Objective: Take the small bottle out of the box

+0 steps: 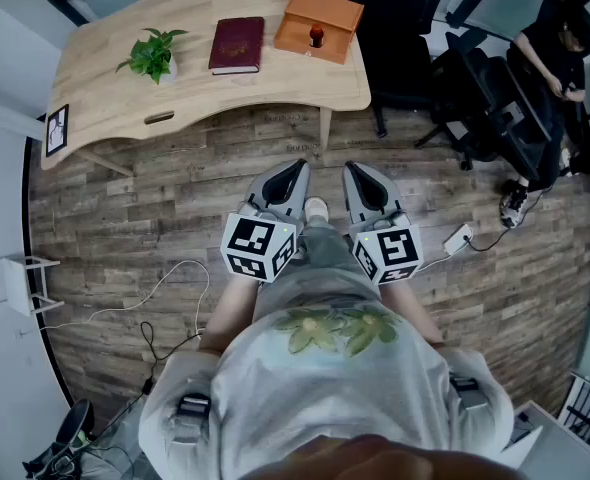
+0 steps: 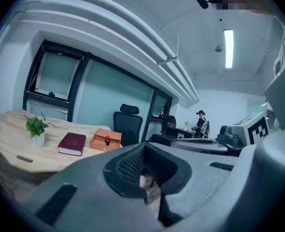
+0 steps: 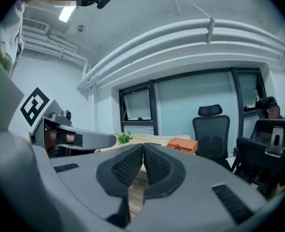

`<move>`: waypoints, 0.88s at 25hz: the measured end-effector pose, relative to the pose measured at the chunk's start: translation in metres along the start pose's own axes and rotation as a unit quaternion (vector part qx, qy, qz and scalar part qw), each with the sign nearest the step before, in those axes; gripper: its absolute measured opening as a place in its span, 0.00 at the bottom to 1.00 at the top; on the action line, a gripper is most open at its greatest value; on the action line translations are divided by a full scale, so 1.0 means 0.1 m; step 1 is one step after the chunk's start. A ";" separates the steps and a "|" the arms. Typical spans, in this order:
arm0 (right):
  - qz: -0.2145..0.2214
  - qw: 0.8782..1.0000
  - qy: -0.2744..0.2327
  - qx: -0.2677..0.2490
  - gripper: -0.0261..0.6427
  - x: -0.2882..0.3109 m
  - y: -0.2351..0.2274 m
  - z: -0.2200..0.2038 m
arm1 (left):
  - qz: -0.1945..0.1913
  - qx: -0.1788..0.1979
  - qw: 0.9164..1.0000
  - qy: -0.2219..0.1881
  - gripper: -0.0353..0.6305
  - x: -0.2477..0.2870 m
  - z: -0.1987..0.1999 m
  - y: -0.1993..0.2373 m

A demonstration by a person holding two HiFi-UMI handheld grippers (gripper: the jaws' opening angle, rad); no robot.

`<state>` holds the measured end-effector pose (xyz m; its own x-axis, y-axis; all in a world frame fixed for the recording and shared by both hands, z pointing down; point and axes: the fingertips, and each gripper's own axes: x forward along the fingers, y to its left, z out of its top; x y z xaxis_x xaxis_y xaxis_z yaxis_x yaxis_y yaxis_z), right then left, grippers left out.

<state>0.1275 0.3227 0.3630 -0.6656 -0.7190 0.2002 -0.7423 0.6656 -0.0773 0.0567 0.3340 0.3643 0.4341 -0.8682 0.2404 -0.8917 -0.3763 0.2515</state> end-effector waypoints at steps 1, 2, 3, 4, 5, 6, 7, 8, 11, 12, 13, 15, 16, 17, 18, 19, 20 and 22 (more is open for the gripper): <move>0.000 1.000 -0.001 -0.001 0.05 0.08 -0.06 0.02 | 0.002 0.003 1.000 -0.002 0.06 0.07 0.04 0.05; -0.001 1.000 -0.001 -0.001 0.05 0.15 -0.12 0.03 | 0.004 0.006 1.000 -0.003 0.06 0.13 0.08 0.11; -0.001 1.000 -0.002 -0.001 0.05 0.23 -0.18 0.05 | 0.006 0.009 1.000 -0.003 0.06 0.20 0.11 0.16; -0.001 1.000 -0.003 -0.001 0.05 0.31 -0.23 0.07 | 0.008 0.010 1.000 -0.003 0.06 0.26 0.15 0.22; -0.001 1.000 -0.004 -0.002 0.05 0.38 -0.29 0.10 | 0.010 0.012 1.000 -0.003 0.06 0.33 0.19 0.27; -0.001 1.000 -0.006 -0.004 0.05 0.45 -0.35 0.13 | 0.012 0.013 1.000 -0.003 0.06 0.40 0.23 0.32; -0.001 1.000 -0.008 -0.006 0.05 0.53 -0.41 0.17 | 0.014 0.013 1.000 -0.003 0.06 0.47 0.27 0.38; 0.001 1.000 -0.009 -0.008 0.06 0.61 -0.47 0.20 | 0.017 0.013 1.000 -0.003 0.06 0.55 0.32 0.43; 0.008 1.000 -0.012 -0.009 0.06 0.86 -0.65 0.29 | 0.027 0.012 1.000 -0.006 0.06 0.79 0.42 0.58; 0.011 1.000 -0.013 -0.008 0.06 0.93 -0.71 0.31 | 0.029 0.011 0.999 -0.006 0.06 0.87 0.44 0.62; 0.015 1.000 -0.015 -0.008 0.06 1.00 -0.77 0.33 | 0.031 0.011 0.999 -0.005 0.06 0.95 0.46 0.66; 0.031 0.999 -0.021 -0.009 0.06 1.12 -0.87 0.36 | 0.034 0.010 0.999 -0.001 0.06 1.12 0.48 0.71; 0.042 0.999 -0.025 -0.011 0.06 1.17 -0.91 0.37 | 0.035 0.010 0.999 0.001 0.06 1.20 0.48 0.73; 0.051 0.998 -0.029 -0.015 0.06 1.21 -0.93 0.38 | 0.036 0.010 0.999 0.003 0.06 1.27 0.47 0.75; 0.059 0.998 -0.030 -0.022 0.06 1.24 -0.96 0.39 | 0.039 0.008 0.999 0.004 0.06 1.33 0.46 0.77; 0.064 0.997 -0.030 -0.031 0.06 1.29 -0.99 0.39 | 0.042 0.006 0.999 0.003 0.06 1.38 0.46 0.79; 0.068 0.997 -0.028 -0.039 0.06 1.34 -1.03 0.39 | 0.045 0.005 0.999 0.002 0.06 1.44 0.47 0.81; 0.072 0.996 -0.024 -0.048 0.06 1.44 -1.10 0.39 | 0.051 0.004 0.999 0.000 0.06 1.52 0.51 0.86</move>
<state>0.1103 0.1376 0.3622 -0.7697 -0.6212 0.1476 -0.6289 0.7775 -0.0071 0.0396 0.1527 0.3747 0.3414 -0.9019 0.2646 -0.9322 -0.2887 0.2185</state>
